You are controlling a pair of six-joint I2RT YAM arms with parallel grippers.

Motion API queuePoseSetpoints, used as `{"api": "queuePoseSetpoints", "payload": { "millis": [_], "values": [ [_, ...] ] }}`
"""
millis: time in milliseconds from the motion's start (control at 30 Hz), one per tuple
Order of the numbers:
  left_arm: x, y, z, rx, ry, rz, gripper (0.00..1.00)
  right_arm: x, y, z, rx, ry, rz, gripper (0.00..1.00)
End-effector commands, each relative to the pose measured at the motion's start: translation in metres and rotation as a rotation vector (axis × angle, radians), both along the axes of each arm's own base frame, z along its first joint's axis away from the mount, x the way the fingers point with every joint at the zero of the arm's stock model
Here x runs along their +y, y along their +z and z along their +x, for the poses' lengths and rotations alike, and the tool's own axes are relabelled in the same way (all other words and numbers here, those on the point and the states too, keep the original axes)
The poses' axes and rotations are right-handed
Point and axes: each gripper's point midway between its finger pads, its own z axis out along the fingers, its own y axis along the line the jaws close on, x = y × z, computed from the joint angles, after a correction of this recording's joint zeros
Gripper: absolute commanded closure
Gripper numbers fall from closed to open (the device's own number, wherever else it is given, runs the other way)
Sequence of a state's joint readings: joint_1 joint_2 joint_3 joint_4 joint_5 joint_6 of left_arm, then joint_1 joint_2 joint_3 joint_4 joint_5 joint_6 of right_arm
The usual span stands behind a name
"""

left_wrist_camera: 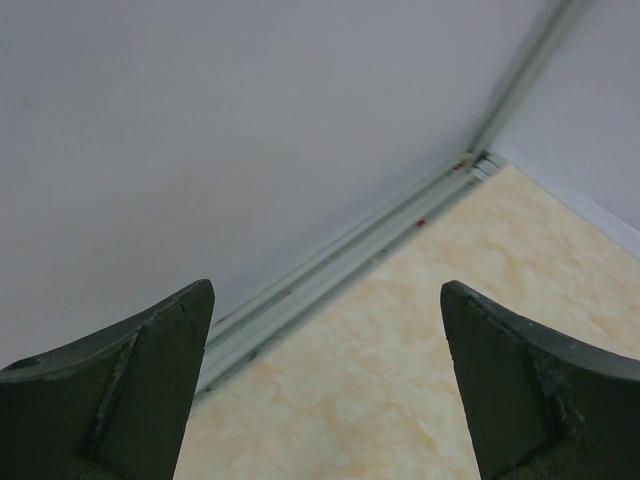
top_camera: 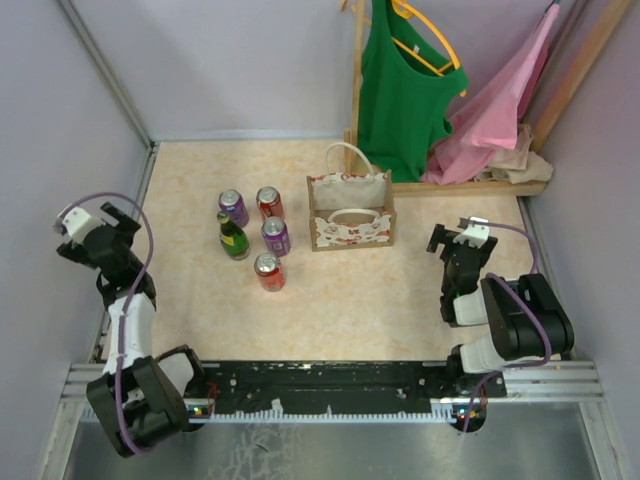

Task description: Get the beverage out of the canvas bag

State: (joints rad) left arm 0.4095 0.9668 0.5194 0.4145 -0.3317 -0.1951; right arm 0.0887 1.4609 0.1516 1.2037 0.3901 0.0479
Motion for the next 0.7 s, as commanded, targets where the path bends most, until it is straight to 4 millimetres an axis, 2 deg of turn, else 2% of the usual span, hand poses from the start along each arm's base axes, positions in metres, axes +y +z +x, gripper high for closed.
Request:
{"api": "queuePoseSetpoints", "payload": {
  "millis": [0,100,667],
  "values": [
    [0.029,-0.006,-0.035,-0.044,0.202,-0.048,0.00,-0.001,0.021,0.008,-0.074,-0.006,0.005,0.01],
    [0.034,-0.010,-0.042,-0.024,0.247,-0.057,0.00,-0.001,0.021,0.008,-0.075,-0.007,0.006,0.01],
    [0.025,-0.019,-0.028,-0.032,0.168,-0.104,0.00,-0.001,0.020,0.008,-0.072,-0.007,0.004,0.01]
  ]
}}
